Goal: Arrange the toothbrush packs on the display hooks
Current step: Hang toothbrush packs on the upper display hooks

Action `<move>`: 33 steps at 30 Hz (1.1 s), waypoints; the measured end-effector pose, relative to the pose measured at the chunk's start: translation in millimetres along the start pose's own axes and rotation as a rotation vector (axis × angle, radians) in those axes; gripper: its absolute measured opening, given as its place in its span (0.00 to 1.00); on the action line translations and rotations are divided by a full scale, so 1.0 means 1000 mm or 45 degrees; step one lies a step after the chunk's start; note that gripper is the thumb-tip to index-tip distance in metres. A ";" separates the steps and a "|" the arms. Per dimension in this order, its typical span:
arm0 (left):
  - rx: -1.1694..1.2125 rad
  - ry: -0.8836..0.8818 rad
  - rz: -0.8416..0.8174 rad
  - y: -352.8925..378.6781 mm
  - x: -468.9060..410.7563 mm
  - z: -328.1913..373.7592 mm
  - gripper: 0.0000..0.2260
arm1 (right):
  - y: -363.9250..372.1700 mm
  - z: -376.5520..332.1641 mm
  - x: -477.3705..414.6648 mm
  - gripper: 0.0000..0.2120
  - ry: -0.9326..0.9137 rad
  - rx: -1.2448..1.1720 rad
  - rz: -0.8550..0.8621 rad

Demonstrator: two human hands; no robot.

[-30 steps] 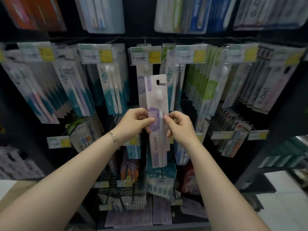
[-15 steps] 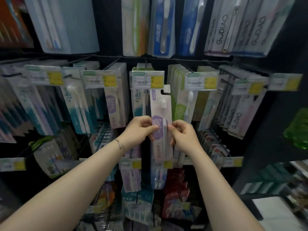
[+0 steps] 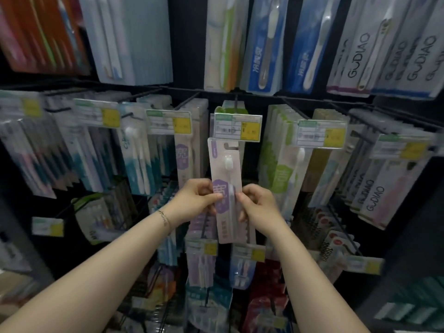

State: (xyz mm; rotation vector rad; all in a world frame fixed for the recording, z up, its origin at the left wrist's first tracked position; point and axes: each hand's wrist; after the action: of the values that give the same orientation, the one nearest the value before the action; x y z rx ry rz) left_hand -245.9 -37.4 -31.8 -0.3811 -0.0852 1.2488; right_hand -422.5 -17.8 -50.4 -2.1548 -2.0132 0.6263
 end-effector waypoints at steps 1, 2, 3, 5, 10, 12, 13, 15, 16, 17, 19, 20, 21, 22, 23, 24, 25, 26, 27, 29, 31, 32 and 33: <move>-0.024 -0.002 0.022 -0.008 0.001 -0.002 0.05 | 0.008 -0.003 -0.003 0.07 -0.006 0.016 -0.009; -0.049 -0.004 0.038 -0.016 0.002 -0.005 0.05 | 0.016 -0.007 -0.005 0.08 -0.012 0.022 -0.015; -0.064 -0.009 0.045 -0.026 0.002 -0.008 0.05 | 0.024 -0.010 -0.008 0.09 -0.018 0.021 -0.020; -0.079 -0.034 0.058 -0.044 0.001 -0.015 0.06 | 0.040 -0.017 -0.014 0.10 -0.033 0.007 -0.032; -0.059 -0.078 0.085 -0.080 -0.002 -0.024 0.06 | 0.074 -0.032 -0.030 0.12 -0.041 -0.018 -0.043; -0.054 -0.085 0.086 -0.091 -0.004 -0.027 0.07 | 0.085 -0.033 -0.037 0.11 -0.044 -0.038 -0.035; -0.063 -0.084 0.084 -0.096 -0.006 -0.028 0.08 | 0.089 -0.033 -0.041 0.10 -0.047 -0.056 -0.028; -0.079 -0.065 0.081 -0.105 -0.009 -0.031 0.11 | 0.097 -0.033 -0.048 0.09 -0.055 -0.072 -0.009; -0.078 -0.049 0.082 -0.108 -0.012 -0.032 0.11 | 0.099 -0.034 -0.051 0.09 -0.063 -0.076 0.003; -0.076 -0.026 0.086 -0.111 -0.014 -0.033 0.12 | 0.101 -0.035 -0.053 0.09 -0.072 -0.083 0.018; -0.077 0.017 0.101 -0.116 -0.021 -0.034 0.11 | 0.102 -0.039 -0.057 0.08 -0.100 -0.086 0.057; -0.070 0.033 0.106 -0.117 -0.023 -0.033 0.10 | 0.102 -0.041 -0.059 0.08 -0.117 -0.079 0.078; -0.055 0.045 0.107 -0.117 -0.026 -0.033 0.09 | 0.102 -0.042 -0.060 0.08 -0.136 -0.074 0.098; -0.049 0.056 0.105 -0.117 -0.028 -0.032 0.07 | 0.101 -0.045 -0.061 0.08 -0.150 -0.071 0.119; -0.048 0.068 0.105 -0.116 -0.031 -0.031 0.06 | 0.100 -0.046 -0.063 0.08 -0.159 -0.066 0.140; -0.044 0.078 0.103 -0.116 -0.033 -0.029 0.05 | 0.100 -0.048 -0.064 0.08 -0.162 -0.063 0.159; -0.030 0.087 0.100 -0.115 -0.035 -0.027 0.06 | 0.099 -0.050 -0.065 0.08 -0.160 -0.065 0.175; -0.012 0.096 0.096 -0.115 -0.036 -0.024 0.06 | 0.098 -0.051 -0.067 0.08 -0.157 -0.068 0.191; 0.002 0.103 0.096 -0.114 -0.038 -0.022 0.06 | 0.098 -0.052 -0.069 0.09 -0.153 -0.066 0.207; -0.012 0.108 0.094 -0.112 -0.042 -0.017 0.07 | 0.096 -0.050 -0.072 0.09 -0.135 -0.048 0.232; -0.062 0.100 0.087 -0.109 -0.045 -0.015 0.08 | 0.094 -0.046 -0.071 0.09 -0.116 -0.038 0.251; -0.086 0.093 0.092 -0.108 -0.046 -0.015 0.08 | 0.094 -0.044 -0.071 0.09 -0.113 -0.033 0.264; -0.111 0.088 0.104 -0.107 -0.048 -0.017 0.08 | 0.094 -0.042 -0.071 0.08 -0.112 -0.027 0.279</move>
State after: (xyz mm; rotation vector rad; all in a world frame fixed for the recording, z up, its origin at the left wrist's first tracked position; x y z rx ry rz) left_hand -159.7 -113.9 -5.7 -0.5072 -0.0662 1.3139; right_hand -321.8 -88.8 -31.9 -2.4221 -1.8464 0.7431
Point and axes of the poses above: each hand's wrist, its own x-axis away from the middle knuckle, its own y-axis out of the palm, z = x × y
